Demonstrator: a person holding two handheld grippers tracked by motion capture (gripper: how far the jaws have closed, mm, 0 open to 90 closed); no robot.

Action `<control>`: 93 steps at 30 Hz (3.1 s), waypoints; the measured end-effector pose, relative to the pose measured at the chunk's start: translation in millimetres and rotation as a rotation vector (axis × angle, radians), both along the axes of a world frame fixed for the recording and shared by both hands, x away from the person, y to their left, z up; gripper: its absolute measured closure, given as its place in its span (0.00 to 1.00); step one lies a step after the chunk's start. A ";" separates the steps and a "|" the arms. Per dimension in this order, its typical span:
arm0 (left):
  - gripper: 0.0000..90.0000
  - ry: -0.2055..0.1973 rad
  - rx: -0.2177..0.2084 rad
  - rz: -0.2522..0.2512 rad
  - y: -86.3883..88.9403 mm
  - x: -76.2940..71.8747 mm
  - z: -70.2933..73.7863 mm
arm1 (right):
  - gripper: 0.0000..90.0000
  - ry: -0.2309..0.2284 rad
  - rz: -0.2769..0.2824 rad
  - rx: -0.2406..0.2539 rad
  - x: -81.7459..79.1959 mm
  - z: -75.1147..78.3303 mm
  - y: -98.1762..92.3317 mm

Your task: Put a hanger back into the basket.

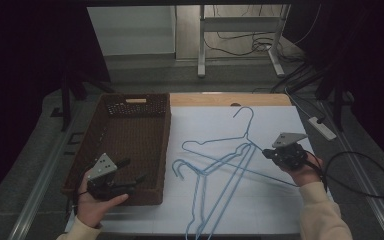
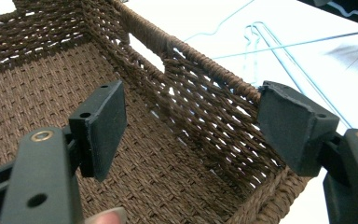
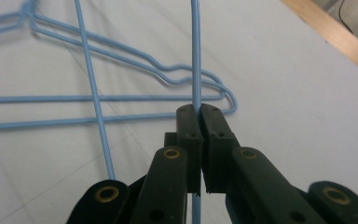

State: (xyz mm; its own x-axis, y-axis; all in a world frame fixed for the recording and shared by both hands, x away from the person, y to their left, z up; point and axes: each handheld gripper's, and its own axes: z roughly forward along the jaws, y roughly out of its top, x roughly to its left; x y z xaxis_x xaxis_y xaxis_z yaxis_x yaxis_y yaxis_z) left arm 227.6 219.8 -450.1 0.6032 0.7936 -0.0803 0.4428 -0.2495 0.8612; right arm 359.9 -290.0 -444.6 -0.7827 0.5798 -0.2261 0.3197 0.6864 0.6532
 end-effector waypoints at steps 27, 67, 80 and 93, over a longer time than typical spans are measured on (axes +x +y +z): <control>0.29 0.000 0.002 -0.015 -5.2 0.7 4.5 | 0.98 -0.070 0.118 0.132 -39.3 34.6 7.2; 0.32 0.033 0.112 -0.275 -96.3 71.6 68.2 | 0.98 -0.055 0.237 0.168 -49.0 41.0 24.1; 0.38 0.104 0.184 -0.376 -132.5 98.6 57.2 | 0.97 -0.051 0.253 0.169 -50.1 42.8 26.6; 0.87 0.127 0.325 -0.450 -147.7 98.5 56.1 | 0.97 -0.055 0.264 0.177 -49.4 42.6 26.2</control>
